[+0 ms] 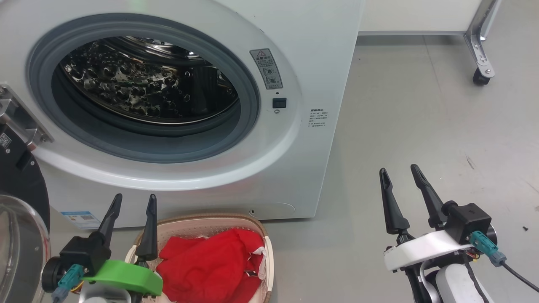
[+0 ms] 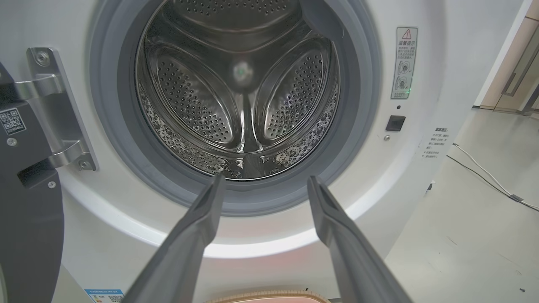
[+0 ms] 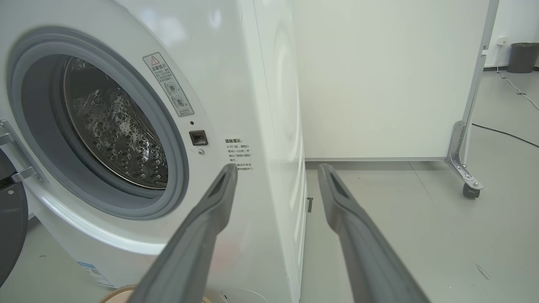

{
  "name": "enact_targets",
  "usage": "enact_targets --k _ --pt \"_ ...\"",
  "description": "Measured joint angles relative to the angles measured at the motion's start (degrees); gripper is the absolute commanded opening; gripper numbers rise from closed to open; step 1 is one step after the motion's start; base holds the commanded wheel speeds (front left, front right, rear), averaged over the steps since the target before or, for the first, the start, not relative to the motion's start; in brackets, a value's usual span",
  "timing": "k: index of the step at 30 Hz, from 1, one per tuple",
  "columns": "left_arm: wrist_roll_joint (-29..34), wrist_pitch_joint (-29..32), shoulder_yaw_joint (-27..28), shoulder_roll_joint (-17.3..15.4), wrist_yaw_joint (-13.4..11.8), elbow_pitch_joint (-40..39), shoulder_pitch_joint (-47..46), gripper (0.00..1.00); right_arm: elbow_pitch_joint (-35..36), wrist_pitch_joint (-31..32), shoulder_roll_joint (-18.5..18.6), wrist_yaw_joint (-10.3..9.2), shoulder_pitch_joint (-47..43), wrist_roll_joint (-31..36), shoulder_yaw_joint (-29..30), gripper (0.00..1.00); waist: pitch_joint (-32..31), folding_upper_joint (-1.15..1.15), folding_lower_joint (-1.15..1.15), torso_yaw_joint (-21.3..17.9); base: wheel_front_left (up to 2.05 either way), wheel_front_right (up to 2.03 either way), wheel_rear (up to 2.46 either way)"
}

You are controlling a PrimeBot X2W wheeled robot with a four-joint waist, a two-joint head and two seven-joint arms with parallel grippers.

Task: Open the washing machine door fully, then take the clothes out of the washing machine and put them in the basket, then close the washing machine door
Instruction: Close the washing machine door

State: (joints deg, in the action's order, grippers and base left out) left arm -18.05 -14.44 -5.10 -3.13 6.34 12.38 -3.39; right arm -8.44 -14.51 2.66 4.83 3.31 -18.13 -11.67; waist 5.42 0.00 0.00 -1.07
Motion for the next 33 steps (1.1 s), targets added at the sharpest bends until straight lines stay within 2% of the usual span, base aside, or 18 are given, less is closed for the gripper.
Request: enact_targets --k 16,33 --pt "0.08 0.00 0.02 0.03 0.00 0.26 0.55 1.00 -0.02 0.00 -0.01 -0.01 0.00 -0.42 -0.18 1.00 0.06 0.00 0.00 -0.04 -0.36 0.36 0.00" --pt "0.08 0.00 0.07 0.08 0.00 0.22 0.55 1.00 -0.03 0.00 -0.01 -0.02 0.01 -0.42 -0.31 1.00 0.73 0.00 0.00 -0.16 -1.05 1.05 0.00"
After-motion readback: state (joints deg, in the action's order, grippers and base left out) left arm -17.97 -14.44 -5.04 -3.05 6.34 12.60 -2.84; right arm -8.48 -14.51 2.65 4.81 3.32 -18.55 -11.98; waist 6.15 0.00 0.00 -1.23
